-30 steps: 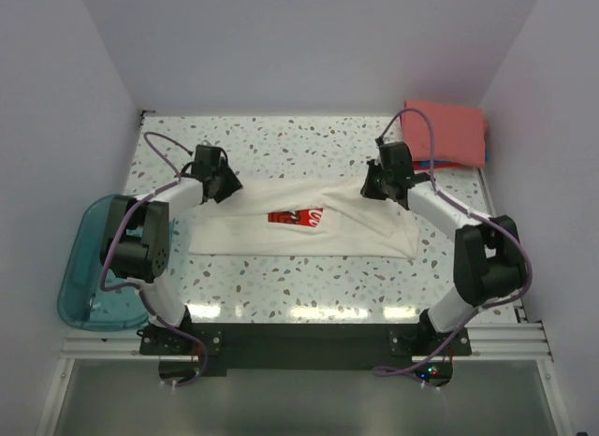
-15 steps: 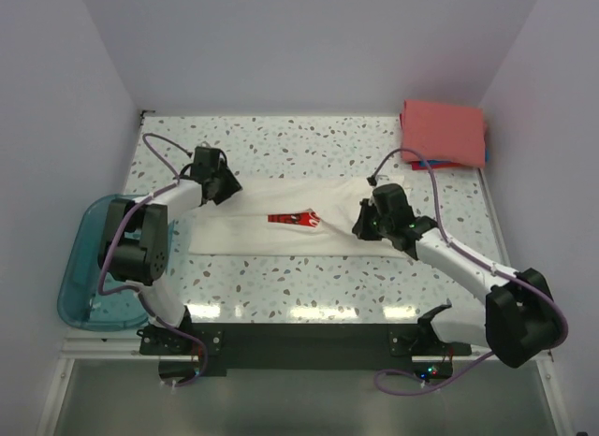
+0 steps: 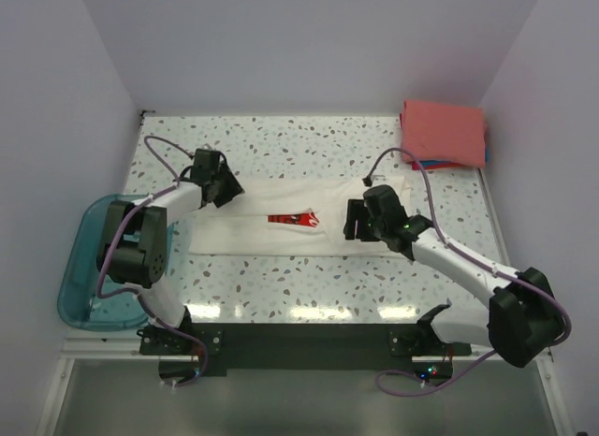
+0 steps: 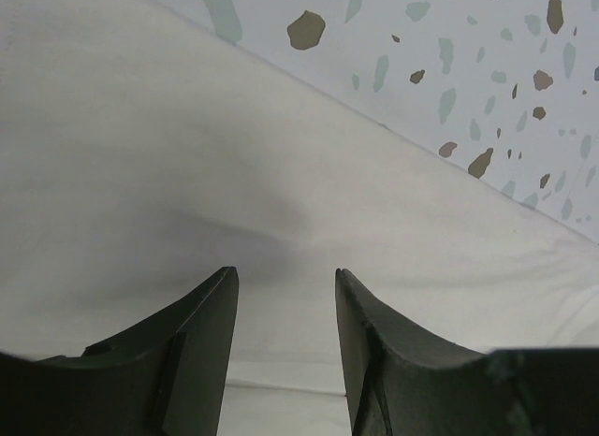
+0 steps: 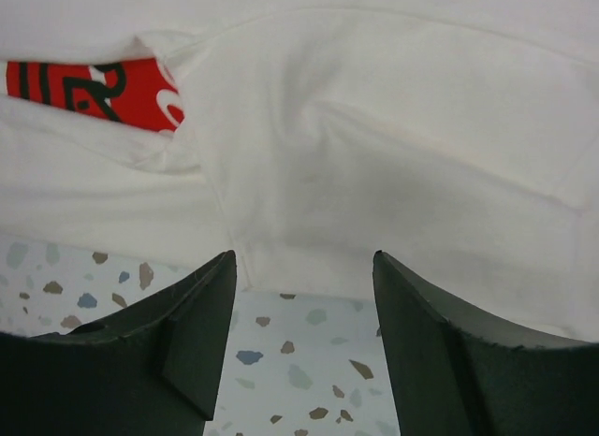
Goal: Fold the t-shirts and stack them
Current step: Fold the tshirt
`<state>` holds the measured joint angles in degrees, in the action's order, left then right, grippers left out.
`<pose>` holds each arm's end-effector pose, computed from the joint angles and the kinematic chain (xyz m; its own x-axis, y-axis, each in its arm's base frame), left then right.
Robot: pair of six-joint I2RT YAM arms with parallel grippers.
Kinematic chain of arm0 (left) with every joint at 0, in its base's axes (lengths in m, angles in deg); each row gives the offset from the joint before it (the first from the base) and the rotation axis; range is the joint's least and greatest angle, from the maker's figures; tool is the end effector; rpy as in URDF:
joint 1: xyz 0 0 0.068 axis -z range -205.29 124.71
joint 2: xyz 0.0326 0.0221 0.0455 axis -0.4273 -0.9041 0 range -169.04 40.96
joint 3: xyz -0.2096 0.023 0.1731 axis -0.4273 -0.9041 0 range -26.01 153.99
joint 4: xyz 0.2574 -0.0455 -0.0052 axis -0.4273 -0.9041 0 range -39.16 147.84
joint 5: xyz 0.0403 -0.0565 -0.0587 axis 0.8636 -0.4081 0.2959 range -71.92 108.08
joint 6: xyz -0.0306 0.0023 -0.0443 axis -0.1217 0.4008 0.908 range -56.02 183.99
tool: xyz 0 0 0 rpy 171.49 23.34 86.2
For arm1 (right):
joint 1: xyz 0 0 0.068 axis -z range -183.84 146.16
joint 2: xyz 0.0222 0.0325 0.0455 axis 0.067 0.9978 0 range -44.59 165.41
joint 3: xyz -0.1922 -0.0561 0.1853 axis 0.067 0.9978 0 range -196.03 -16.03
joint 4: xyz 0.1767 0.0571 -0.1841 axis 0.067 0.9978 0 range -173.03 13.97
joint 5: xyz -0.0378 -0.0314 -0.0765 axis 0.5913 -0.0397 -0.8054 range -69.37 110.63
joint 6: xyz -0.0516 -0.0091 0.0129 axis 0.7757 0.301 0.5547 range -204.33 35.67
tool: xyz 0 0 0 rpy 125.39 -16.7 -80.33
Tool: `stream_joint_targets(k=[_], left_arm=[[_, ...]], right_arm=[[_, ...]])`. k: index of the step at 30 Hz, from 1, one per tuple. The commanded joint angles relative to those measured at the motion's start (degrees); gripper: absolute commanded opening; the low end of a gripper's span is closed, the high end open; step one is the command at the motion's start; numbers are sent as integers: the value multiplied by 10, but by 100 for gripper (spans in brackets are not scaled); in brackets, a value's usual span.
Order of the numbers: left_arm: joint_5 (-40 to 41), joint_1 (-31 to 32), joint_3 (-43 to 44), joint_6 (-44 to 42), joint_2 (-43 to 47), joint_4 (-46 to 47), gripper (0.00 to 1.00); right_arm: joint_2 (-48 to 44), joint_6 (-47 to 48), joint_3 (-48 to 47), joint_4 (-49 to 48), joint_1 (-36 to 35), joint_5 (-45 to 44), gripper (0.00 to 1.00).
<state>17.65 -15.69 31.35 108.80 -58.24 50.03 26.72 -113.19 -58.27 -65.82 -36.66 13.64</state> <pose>0.3508 -0.0595 0.1719 -0.6541 -0.6041 -0.4552 -0.4078 0.7885 -0.4605 0.2160 0.1342 0.2178 -0.7575 0.0816 -0.6477 -0.1161 0.9595 0.2566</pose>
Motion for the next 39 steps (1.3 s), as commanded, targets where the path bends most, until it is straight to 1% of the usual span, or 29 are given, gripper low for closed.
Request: stream_joint_targets(k=[1,3,5,7,8,10,12,14,16,17,20,23,26,28,34,39], left_arm=[[-19,17,-4,-15,38,16,51],[-19,37,-6,-20,46,13,51],[-19,57,-4,-30,51,11,51],[-8,89,-2,-31,53,10,51],[-8,100,-2,-34,52,14,51],[-4,125,6,-33,46,10,51],[-1,145,13,-33,38,10,51],[2,167,13,-33,37,7,50],[3,182,10,-33,38,6,50],[18,190,7,-30,40,6,50],[24,213,-4,-27,46,11,50],[17,226,-22,-23,54,23,49],[7,231,-42,-22,66,37,49],[-6,232,-53,-23,73,41,49],[-19,240,-71,-27,76,54,49],[-11,241,-67,-37,58,55,49]], right_arm=[[8,9,-43,41,40,-73,63],[14,10,-40,47,66,-66,63],[18,9,-37,47,108,-61,63],[29,9,-39,39,136,-58,63],[37,10,-47,27,164,-49,63],[72,9,-69,24,205,-48,63],[102,9,-107,8,224,-52,61],[154,4,-151,2,249,-51,60],[199,-1,-173,-10,264,-57,55],[213,-2,-197,-18,268,-57,55],[269,-1,-240,-28,275,-61,53],[319,6,-273,-41,281,-60,47],[350,10,-296,-45,287,-55,39],[367,13,-299,-45,290,-56,37],[384,15,-290,-59,291,-71,36],[402,16,-308,-58,291,-66,36]])
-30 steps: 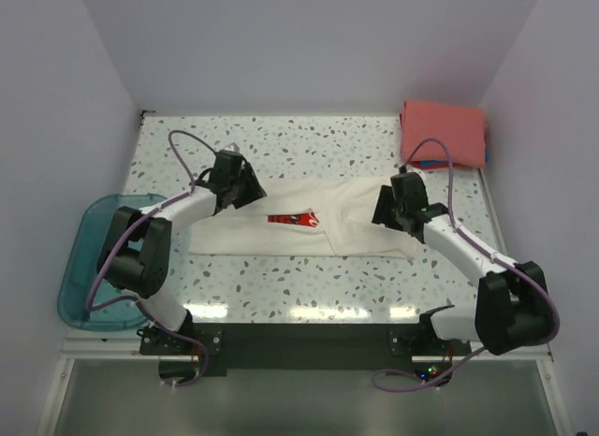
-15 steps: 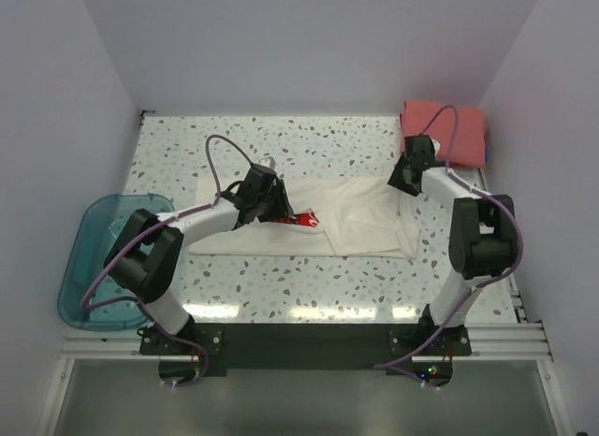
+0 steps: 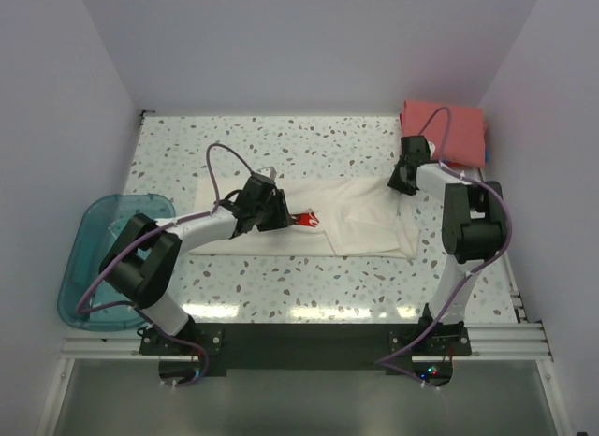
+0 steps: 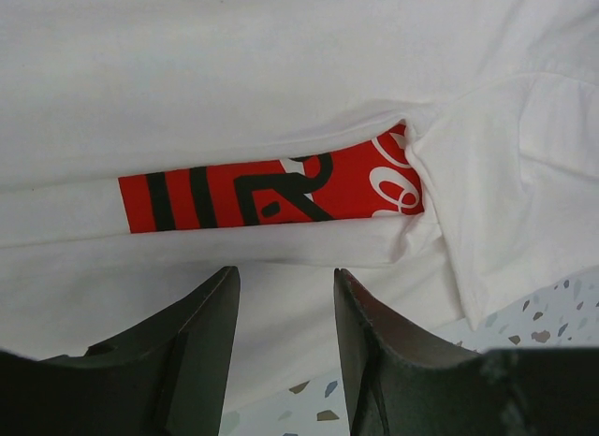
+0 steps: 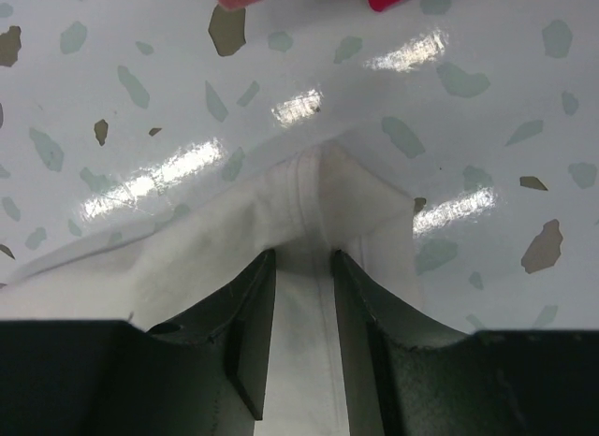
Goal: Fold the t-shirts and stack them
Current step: Fold the tshirt
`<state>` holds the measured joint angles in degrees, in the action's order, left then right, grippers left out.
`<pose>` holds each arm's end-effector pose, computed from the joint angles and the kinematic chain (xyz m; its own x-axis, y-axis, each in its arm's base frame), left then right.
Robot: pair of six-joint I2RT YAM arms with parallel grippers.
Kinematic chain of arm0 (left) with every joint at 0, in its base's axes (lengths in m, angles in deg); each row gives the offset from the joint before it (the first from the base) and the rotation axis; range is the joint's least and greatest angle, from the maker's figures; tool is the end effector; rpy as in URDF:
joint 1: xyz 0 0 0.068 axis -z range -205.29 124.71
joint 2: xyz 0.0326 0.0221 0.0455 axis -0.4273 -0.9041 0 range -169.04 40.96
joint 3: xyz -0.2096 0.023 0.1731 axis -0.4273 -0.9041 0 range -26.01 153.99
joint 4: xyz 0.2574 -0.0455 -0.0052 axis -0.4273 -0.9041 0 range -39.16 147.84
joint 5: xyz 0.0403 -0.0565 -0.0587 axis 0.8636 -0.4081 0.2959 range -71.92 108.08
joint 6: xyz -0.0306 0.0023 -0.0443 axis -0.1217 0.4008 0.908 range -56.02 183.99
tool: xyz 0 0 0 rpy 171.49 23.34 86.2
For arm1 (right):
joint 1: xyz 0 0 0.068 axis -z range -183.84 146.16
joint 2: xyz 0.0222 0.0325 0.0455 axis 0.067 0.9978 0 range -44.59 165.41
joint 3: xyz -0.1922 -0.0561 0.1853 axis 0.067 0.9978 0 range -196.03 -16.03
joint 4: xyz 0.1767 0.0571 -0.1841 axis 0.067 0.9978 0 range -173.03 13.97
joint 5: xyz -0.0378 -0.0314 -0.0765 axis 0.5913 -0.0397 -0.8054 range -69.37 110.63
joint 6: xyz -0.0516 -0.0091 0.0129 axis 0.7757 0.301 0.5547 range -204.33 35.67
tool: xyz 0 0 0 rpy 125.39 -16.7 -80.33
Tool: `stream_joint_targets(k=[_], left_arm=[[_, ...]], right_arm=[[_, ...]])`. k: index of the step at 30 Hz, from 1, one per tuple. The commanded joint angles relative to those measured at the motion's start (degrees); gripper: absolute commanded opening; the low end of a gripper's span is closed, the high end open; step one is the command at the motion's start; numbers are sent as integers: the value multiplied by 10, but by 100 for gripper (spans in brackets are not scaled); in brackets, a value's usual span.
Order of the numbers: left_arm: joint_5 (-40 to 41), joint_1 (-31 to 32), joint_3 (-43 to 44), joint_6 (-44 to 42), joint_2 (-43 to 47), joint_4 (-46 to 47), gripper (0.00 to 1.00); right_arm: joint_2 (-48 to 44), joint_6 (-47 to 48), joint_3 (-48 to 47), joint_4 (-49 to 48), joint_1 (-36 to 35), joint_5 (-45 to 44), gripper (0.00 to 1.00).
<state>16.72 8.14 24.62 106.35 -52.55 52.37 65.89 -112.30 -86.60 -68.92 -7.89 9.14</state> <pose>0.2745 -0.1821 0.1724 -0.8408 -0.2521 -0.4790 -0.0034 0.8874 -0.4610 0.4022 0.0214 0.1614 -0.6906 0.4119 -0.5945 0.4206 0.8974 0.1332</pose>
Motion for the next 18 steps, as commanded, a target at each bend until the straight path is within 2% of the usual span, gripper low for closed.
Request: stream_joint_targets(k=[1,3,4,8,14,18], left_arm=[[0,2,0,-12,-2,31,49],[5,1,-2,-10,-11,30,49],[6,1,-1,-10,-15,30,49],[12,1,0,-4,-34,24,48],[12,2,3,-5,-54,19,48],[29,1,5,-3,-65,18,48]], right_arm=[[16,9,-31,-22,4,-21,35],[18,10,-33,-21,4,-20,31],[18,11,-34,-17,4,-20,24],[17,16,-58,6,5,-21,6],[4,31,-95,58,5,-27,4],[-5,45,-106,79,10,-39,7]])
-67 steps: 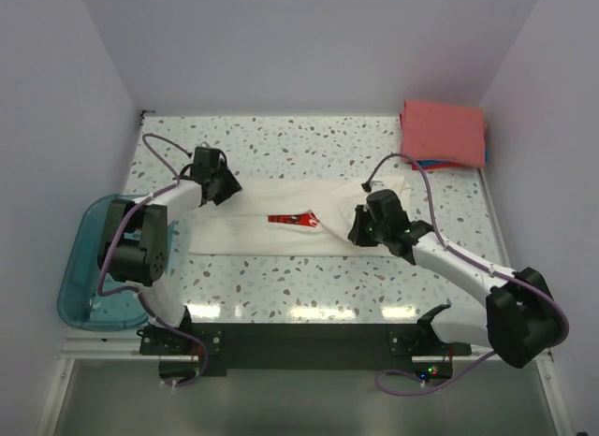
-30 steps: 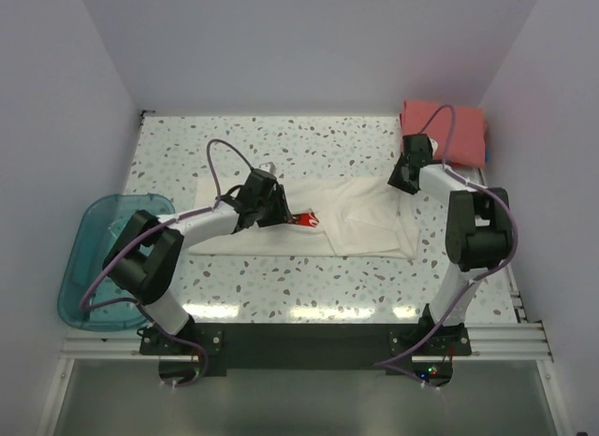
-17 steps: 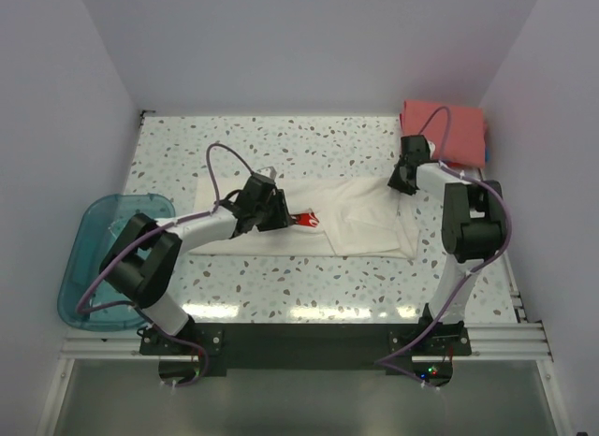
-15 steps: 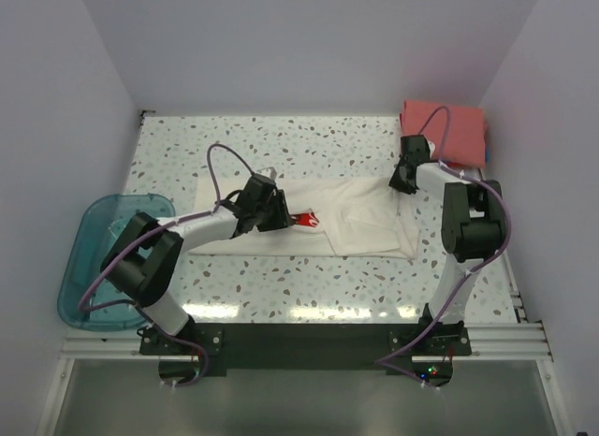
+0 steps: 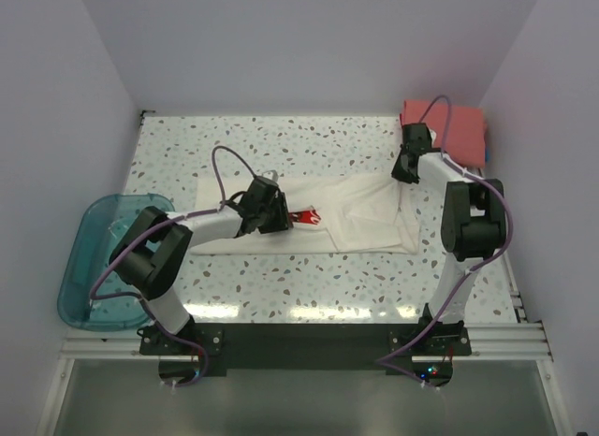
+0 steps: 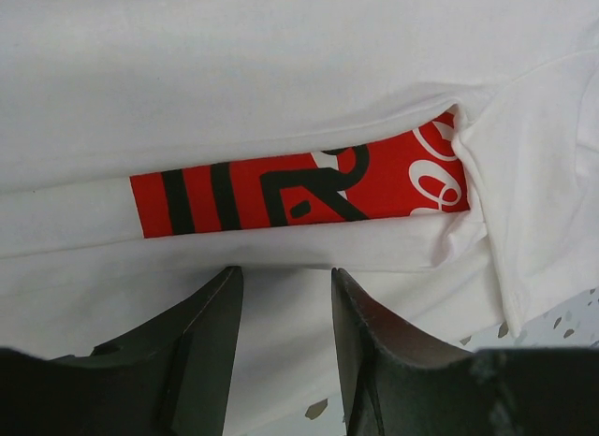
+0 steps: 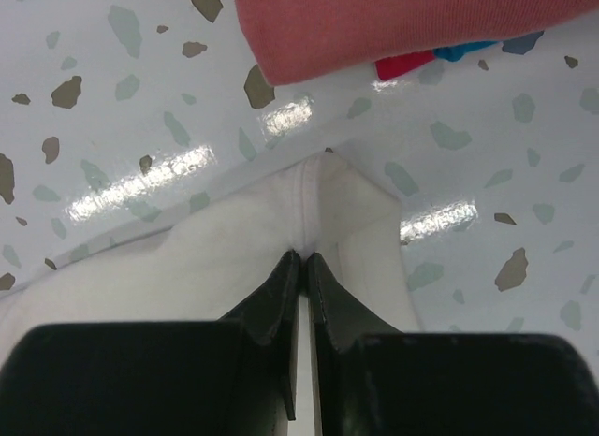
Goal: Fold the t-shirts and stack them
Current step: Fold the tshirt
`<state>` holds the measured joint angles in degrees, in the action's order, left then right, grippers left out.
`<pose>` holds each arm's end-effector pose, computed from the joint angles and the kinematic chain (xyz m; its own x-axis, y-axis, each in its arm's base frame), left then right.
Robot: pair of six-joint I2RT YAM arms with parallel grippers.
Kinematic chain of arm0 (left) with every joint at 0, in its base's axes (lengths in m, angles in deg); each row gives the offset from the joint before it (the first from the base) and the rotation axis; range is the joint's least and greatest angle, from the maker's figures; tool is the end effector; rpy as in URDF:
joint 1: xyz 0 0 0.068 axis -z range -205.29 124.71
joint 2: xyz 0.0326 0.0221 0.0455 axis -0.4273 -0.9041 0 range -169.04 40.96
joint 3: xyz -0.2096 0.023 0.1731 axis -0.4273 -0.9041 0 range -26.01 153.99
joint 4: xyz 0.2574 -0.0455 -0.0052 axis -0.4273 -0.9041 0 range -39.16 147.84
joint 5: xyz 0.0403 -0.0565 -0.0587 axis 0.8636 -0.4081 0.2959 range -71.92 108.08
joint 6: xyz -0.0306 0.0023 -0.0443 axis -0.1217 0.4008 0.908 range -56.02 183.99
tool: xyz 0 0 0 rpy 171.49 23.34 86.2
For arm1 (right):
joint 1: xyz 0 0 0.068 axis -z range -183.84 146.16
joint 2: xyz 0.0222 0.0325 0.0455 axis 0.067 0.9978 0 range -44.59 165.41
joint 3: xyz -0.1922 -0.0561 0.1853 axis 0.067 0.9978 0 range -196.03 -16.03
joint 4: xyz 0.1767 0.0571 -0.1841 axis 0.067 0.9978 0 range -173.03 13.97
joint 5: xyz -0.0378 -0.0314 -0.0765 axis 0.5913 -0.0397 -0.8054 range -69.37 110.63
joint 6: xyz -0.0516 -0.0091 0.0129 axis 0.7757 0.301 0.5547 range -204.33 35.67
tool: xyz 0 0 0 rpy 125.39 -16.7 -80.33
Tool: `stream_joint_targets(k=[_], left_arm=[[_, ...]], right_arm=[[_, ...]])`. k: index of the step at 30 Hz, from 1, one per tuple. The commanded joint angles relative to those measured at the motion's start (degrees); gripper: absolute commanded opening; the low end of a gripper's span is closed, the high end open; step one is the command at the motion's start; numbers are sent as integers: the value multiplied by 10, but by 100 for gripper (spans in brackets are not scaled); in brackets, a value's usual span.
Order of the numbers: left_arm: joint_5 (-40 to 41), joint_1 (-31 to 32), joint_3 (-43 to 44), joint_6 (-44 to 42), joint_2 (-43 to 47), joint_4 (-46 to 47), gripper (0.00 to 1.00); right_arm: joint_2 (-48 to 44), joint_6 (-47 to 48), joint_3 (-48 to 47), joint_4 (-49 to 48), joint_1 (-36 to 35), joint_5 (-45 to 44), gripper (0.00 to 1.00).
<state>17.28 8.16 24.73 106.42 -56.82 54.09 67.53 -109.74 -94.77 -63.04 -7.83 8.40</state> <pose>0.2801 -0.1855 0.1518 -0.8541 -0.2443 -0.4592 -0.0239 0.9003 -0.4346 0.4214 0.0218 0.1860 -0.6982 0.3717 -0.6118 0.3960 0.9125 0.1025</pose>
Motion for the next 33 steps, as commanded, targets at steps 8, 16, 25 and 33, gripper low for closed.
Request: stream_joint_targets(k=[8,16,25,33], left_arm=[[26,1,10,-3,-30,-6,48],[18,2,38,-20,-5,-12,48],[6,2,95,-32,40,-44,50],[62,-21,225,-50,-45,-95,49]], right_arm=[[26,30,-66,39,28,-20,10],[35,30,-87,57,29,-9,46],[-81,12,8,45,16,32,57],[-135,-17,132,0,-50,55,47]])
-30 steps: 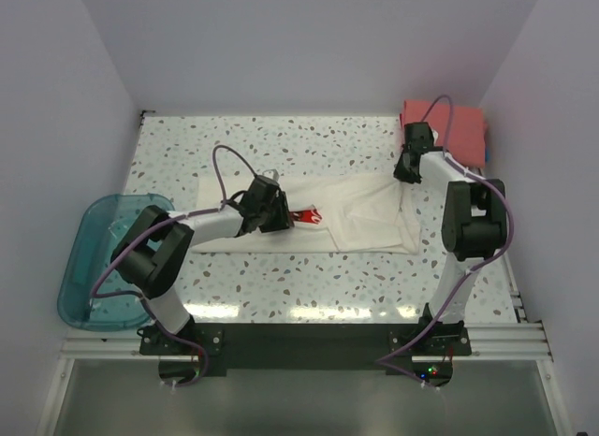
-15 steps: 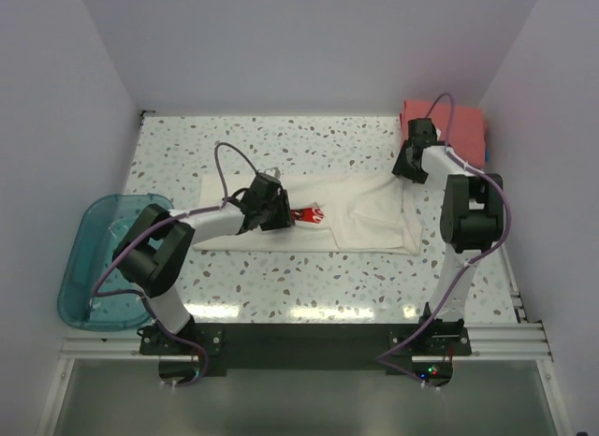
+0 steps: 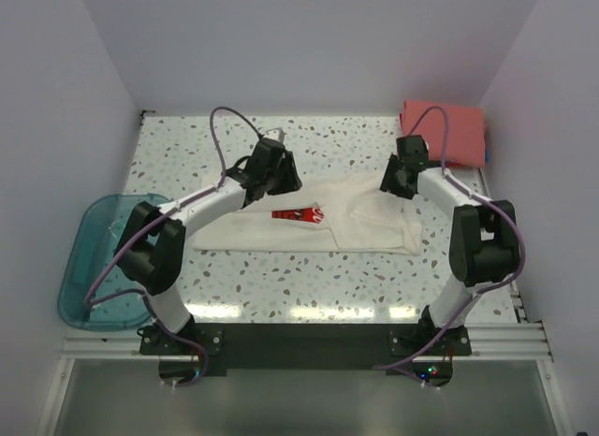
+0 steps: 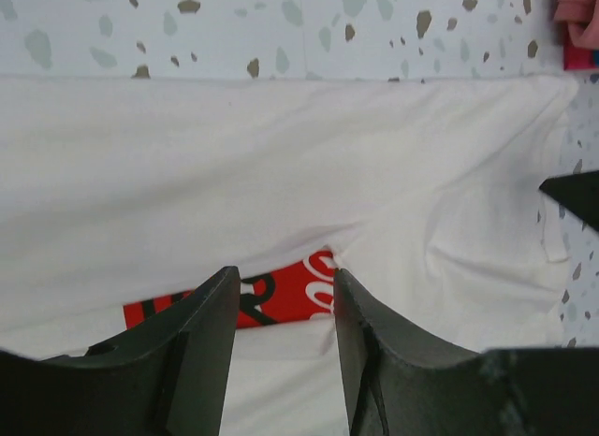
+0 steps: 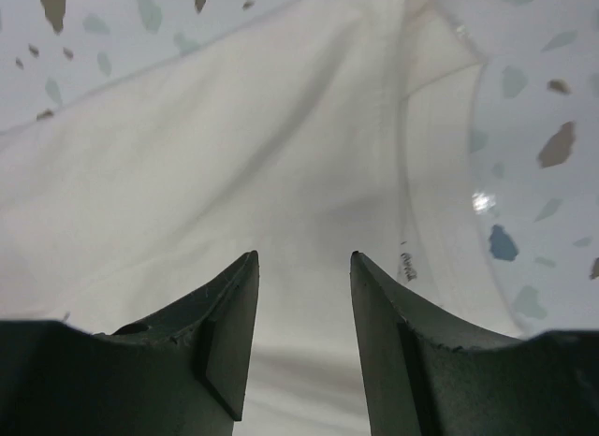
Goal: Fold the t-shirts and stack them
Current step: Fold the tshirt
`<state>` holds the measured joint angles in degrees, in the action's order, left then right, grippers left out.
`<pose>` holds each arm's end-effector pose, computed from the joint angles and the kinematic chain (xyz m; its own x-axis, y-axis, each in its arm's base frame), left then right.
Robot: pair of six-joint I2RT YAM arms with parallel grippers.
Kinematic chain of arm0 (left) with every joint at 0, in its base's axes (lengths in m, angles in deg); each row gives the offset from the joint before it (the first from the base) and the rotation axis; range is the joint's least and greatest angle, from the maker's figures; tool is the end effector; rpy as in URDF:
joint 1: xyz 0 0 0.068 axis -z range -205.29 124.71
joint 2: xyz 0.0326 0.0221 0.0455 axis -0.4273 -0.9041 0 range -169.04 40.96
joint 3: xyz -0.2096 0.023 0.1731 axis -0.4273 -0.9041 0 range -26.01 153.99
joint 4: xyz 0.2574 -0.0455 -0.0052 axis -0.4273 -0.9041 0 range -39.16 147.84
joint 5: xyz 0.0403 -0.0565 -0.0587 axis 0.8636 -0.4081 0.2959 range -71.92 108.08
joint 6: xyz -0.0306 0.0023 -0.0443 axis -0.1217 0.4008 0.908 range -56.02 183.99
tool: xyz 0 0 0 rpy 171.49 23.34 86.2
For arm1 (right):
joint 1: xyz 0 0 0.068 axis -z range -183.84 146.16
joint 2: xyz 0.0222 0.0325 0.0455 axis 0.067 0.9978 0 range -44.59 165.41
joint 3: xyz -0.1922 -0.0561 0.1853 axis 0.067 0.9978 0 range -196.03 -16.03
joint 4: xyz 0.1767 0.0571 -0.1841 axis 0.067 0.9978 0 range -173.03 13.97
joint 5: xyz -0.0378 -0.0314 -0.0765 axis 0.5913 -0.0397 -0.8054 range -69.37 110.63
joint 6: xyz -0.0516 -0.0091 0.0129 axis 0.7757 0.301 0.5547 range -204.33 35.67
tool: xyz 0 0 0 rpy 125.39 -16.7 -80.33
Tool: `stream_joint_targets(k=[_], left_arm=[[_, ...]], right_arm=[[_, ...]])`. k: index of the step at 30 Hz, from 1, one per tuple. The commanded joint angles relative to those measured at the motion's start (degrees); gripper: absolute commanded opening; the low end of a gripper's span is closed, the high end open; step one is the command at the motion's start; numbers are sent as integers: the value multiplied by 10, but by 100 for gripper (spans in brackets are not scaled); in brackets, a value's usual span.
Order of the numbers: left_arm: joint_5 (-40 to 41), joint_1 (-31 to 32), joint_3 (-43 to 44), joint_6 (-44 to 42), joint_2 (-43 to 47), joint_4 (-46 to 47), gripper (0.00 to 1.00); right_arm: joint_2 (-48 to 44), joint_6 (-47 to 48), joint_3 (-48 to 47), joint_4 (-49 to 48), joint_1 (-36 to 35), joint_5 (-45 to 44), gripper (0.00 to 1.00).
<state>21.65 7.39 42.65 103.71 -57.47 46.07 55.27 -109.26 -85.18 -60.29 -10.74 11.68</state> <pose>0.3238 -0.2049 0.2325 -0.7487 -0.2775 -0.6020 0.0277 0.8943 -0.4467 0.3694 0.0391 0.2123 -0.7345 0.3306 -0.5927 0.3120 0.9401 0.1377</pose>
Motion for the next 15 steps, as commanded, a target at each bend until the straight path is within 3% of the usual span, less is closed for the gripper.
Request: stream_joint_targets(k=[1,5,15], left_arm=[[15,-14,69,-28,-65,-12,49],[-55,-14,120,-51,-125,6,45],[-139,11,119,-63,-179,79,40]], right_arm=[[-16,-26,46,-31,-23,26,47],[-46,-44,99,-51,-24,40,46],[-104,-50,189,-67,-24,57,46]])
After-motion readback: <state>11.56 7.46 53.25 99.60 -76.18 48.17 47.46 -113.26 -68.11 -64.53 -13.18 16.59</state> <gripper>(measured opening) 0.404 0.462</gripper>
